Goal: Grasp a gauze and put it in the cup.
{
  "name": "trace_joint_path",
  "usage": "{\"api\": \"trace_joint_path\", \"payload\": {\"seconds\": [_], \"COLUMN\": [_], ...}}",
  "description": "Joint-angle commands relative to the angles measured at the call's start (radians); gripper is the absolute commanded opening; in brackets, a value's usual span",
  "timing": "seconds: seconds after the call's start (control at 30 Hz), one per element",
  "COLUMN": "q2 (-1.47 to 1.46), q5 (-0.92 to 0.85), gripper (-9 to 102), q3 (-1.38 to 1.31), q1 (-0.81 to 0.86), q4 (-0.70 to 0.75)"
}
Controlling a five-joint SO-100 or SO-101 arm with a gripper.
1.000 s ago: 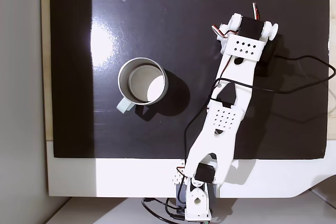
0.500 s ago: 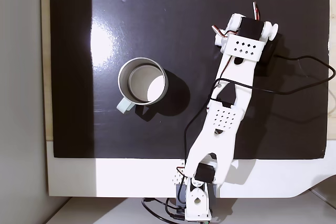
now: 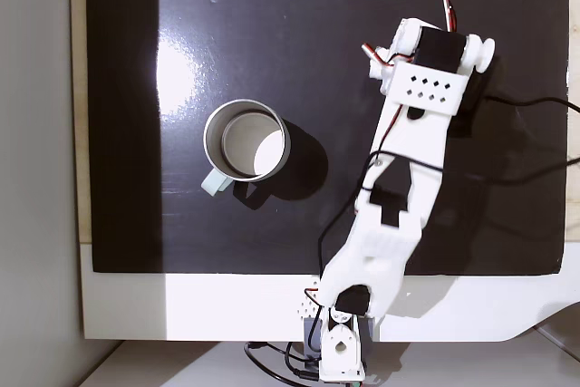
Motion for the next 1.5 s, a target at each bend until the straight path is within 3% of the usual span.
{"api": "trace_joint_path", "payload": {"seconds": [0.0, 0.5, 1.1, 1.47], "q2": [0.221, 0.776, 0.857, 0.796], "q5": [-0.012, -0.014, -0.037, -0.032], "gripper": [0, 1, 0, 0], "q3": [0.080, 0.371, 0.609, 0.684], "q1": [-0.023, -0.299, -0.670, -0.704], "q4": [0.012, 0.012, 0.012, 0.011]}}
